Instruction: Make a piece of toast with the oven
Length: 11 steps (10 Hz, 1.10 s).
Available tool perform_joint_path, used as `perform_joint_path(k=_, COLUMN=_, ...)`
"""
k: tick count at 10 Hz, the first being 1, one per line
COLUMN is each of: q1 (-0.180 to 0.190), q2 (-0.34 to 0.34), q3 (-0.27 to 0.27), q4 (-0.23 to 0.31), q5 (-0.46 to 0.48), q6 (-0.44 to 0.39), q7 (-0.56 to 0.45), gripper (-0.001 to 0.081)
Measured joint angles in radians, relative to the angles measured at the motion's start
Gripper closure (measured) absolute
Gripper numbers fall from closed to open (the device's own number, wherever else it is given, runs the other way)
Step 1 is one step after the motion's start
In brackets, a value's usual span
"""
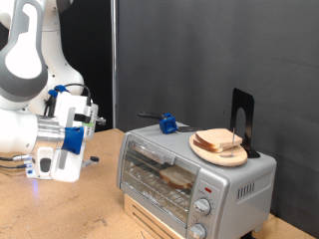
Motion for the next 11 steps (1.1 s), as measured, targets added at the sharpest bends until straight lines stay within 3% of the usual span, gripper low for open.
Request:
perform_joint_path(k=3, q1=0.000, q2=0.019, q3=0.012, q4=0.015, q5=0.082, q6=-0.022, q7=0.008, gripper=-0.0003)
perform_joint_path(k=8, q1=0.001, q2=0.228, q3=0.060, q4=0.243, q5=0.196, q6=-0.040, q7=0.146, gripper=-0.0003)
perform_joint_path(k=10, q1=0.000, q2=0.227, q3=0.060, q4=0.237, q5=0.212, q6=-0.058, q7=0.122, gripper=-0.0003)
perform_joint_path(k=11, q1=-0.001, q2=0.230, q3=0.067, q4=0.233, q5=0.279, q6=-0.055, q7=0.080, gripper=-0.0003)
